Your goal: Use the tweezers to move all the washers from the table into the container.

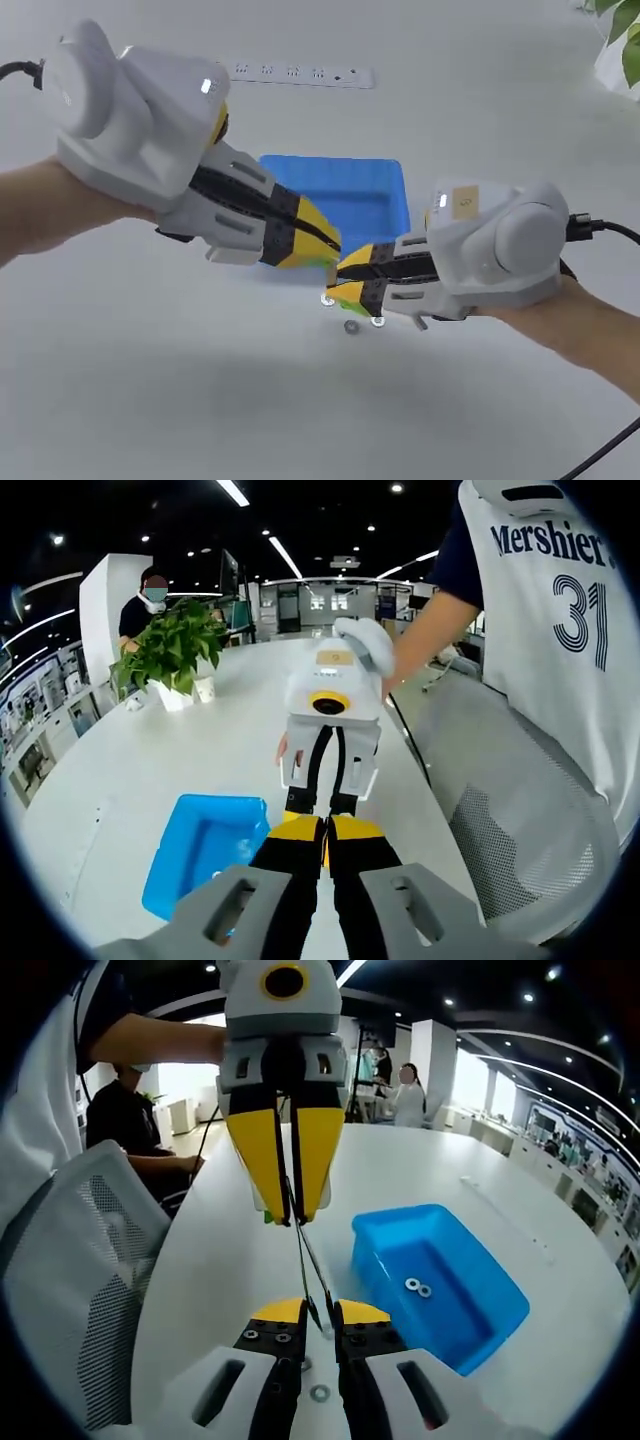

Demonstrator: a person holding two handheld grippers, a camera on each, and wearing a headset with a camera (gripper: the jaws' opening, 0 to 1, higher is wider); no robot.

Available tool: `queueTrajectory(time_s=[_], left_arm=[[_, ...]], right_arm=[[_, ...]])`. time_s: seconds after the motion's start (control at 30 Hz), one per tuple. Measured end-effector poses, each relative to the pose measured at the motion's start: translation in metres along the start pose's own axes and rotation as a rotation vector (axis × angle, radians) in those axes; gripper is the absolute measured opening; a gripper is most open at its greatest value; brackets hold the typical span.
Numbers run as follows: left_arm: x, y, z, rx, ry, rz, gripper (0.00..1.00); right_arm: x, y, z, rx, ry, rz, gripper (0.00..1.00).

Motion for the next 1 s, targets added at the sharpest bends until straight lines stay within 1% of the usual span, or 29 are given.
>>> queueTrajectory(time_s=[0.3,0.5,0.7,0.83,1.0], left_arm=[[0.009,-0.002,0.002,-0.005,0.014,0.004,0.05],[0.012,-0.005,0.004,-0.001,0.007,0.012,0.05],[0.013,-0.006,0.006,-0.004,0.003,0.011,0.05],[0.011,-0.004,0.007,-0.007,-0.001,0.008,0.05],[0.013,-0.003,0.009,-0.016,-0.003,0.008,0.05]], right_arm=[[0.006,-0.004,0.001,-0.008,-0.020,-0.002,0.11],[0.010,-0.006,0.002,-0.007,-0.026,0.001,0.11],[0.012,-0.007,0.000,0.000,-0.038,-0.005,0.11],[0.009,-0.008,-0.003,0.003,-0.037,-0.013,0.11],[0.008,-0.009,-0.003,0.001,-0.033,-0.013,0.11]])
Point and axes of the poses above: the centre of the closed fingertips' face, and the gripper's own axes: y roughly backward along the fingers, z roughly to its left, x roughly out of its underside, the point moved 7 cm from there along y, roughly backward along the fingers, and after that the axes turned 2 degrees about y, right-handed, at the moved point
